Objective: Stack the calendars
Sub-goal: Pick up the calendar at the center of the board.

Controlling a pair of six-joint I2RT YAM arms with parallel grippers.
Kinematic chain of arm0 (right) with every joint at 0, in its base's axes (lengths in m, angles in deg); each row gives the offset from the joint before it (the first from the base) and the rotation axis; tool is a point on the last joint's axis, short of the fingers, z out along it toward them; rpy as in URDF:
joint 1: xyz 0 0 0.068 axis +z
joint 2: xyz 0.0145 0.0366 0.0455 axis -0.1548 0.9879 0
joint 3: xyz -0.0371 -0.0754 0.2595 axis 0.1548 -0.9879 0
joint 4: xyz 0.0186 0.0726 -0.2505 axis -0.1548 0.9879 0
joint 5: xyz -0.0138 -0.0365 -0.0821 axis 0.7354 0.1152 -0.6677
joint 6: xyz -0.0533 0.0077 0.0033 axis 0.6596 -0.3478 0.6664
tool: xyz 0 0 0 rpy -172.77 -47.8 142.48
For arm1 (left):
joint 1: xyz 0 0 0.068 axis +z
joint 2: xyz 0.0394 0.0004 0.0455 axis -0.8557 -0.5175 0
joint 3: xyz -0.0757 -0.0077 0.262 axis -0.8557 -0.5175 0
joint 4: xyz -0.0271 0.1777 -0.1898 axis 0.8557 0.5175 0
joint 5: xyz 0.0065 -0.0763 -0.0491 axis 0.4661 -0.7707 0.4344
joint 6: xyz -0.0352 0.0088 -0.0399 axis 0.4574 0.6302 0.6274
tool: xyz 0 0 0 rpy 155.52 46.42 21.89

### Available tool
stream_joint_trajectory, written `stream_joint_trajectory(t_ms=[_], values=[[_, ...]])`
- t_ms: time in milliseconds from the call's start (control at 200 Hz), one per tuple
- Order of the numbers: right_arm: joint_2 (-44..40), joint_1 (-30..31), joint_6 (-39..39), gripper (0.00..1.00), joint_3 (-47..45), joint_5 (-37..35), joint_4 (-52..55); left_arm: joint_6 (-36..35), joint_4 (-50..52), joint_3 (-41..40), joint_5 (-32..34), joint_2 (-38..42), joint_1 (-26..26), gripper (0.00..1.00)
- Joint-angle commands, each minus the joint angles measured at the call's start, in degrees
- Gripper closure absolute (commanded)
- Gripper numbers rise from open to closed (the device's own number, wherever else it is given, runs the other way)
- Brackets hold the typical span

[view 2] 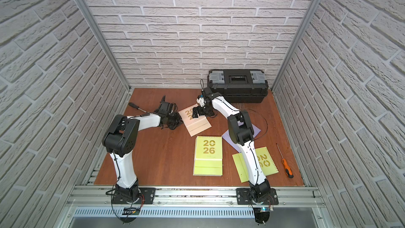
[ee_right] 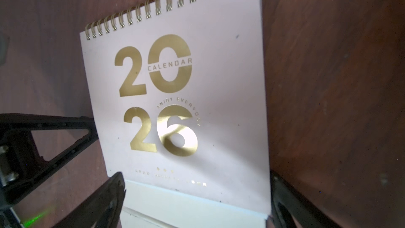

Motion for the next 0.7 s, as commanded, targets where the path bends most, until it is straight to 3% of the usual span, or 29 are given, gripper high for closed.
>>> stream_joint_trajectory(t_ms=[0, 270, 695], values=[[-0.92, 1.01, -3.75, 0.01, -3.03, 5.22, 0.02, -1.05, 0.74, 1.35, 0.45, -1.29, 1.04, 1.00], [-3.82, 1.10, -8.25, 0.03, -9.37, 9.24, -5.57, -2.60, 2.77, 1.97, 0.78, -0.98, 1.80, 1.00], [-10.26, 1.18, -19.97, 0.05, -22.85, 21.98, -27.39, -2.05, 0.74, -1.35, 0.79, -0.42, 1.75, 1.00]])
